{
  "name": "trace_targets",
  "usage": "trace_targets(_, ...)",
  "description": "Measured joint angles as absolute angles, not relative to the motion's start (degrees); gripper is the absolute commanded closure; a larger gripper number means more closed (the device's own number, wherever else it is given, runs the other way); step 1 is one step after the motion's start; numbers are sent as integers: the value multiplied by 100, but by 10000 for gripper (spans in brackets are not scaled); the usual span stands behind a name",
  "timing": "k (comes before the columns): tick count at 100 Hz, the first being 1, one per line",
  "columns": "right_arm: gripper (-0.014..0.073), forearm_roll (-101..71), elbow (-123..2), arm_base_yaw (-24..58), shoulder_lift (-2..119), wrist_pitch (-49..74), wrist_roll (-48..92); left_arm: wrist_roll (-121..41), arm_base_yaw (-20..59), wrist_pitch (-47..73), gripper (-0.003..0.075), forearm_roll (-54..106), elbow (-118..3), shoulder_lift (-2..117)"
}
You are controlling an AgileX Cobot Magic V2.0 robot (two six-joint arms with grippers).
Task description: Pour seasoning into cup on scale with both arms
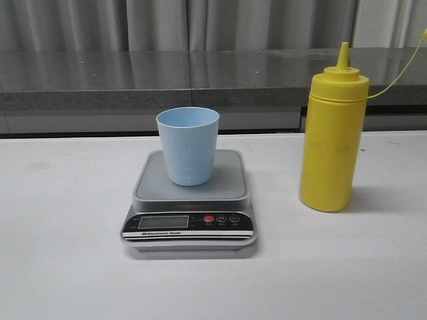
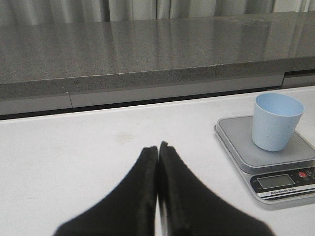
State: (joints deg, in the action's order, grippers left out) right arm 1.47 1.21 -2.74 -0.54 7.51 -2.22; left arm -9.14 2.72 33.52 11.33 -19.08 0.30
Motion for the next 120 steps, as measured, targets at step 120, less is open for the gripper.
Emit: trace_targets(120, 661, 147, 152, -274, -54, 627, -222, -914, 272, 3245, 740, 1074, -1895, 30)
